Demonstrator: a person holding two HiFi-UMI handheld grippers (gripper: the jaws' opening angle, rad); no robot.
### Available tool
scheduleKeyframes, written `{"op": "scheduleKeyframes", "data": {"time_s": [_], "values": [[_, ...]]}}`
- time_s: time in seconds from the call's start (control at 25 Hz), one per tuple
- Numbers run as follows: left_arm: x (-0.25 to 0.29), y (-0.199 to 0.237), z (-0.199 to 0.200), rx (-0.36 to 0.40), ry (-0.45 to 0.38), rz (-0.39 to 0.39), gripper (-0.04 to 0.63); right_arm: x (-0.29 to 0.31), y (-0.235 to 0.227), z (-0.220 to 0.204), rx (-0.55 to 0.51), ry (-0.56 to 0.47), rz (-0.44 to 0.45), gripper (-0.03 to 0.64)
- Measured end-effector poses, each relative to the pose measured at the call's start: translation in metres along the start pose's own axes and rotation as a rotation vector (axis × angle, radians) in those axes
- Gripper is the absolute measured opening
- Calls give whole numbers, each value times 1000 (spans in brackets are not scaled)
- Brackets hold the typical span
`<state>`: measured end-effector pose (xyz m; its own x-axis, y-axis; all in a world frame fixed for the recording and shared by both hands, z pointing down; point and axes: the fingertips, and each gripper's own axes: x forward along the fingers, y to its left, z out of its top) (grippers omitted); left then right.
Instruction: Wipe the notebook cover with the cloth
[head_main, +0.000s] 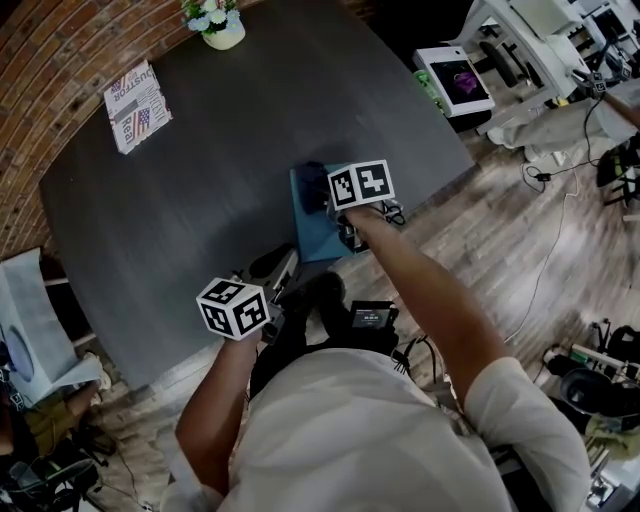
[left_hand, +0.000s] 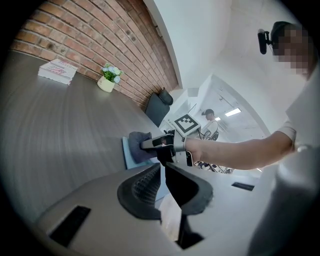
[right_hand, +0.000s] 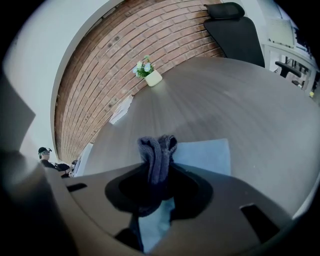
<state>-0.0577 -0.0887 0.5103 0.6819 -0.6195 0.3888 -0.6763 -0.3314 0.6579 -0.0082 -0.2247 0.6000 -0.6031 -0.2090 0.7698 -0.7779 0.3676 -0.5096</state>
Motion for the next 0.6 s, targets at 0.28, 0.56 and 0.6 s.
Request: {"op": "scheduleKeyframes", "data": {"time_s": [0.28,0.56,0.6], "values": [[10,-9,-1,13,9,-24,37,-11,-18,-2,16,-11,-21,124],[19,-16,-1,21,14,-39,37,-24,-37,-4,33,-22,-49,124],[20,-17,-1,21,15,-40,37,-26,-39,-4,35,-23,-54,124]]}}
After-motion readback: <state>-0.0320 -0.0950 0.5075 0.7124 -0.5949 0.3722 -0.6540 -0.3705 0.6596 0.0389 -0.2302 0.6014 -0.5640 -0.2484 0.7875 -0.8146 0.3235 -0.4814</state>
